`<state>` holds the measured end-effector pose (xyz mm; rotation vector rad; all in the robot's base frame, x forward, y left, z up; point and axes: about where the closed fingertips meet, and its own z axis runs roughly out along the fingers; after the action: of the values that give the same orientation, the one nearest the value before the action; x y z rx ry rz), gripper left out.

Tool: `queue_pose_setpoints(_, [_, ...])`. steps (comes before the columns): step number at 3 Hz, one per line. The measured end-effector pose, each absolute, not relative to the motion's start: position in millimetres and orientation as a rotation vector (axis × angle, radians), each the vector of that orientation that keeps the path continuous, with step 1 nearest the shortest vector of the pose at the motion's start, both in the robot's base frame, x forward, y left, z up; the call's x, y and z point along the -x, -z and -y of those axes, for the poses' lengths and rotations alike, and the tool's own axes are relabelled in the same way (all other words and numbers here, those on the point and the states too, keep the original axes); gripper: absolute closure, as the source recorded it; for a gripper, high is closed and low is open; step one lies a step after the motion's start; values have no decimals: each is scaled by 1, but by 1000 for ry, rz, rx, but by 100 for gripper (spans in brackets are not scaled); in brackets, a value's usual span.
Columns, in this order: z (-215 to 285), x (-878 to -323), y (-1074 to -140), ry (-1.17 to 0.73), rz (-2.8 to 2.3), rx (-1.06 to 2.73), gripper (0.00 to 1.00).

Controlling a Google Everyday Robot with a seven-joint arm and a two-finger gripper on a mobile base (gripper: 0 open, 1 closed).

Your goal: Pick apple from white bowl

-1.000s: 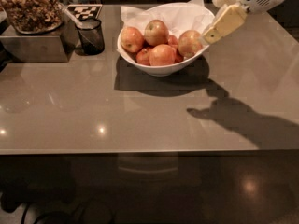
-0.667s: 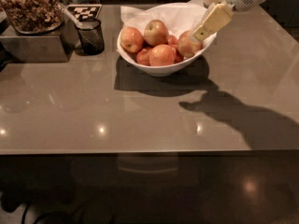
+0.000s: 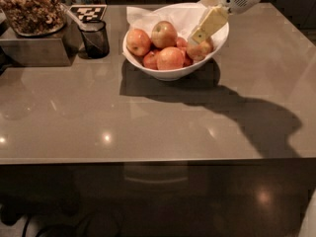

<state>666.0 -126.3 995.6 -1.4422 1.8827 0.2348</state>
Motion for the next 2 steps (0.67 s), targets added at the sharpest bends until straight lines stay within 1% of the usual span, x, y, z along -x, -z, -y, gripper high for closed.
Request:
queue_pose_setpoints(1, [125,-674,-985,-241,-1898,1437,16])
queue_pose_setpoints(2, [124,-680,-973,-252,-1925,1426,16])
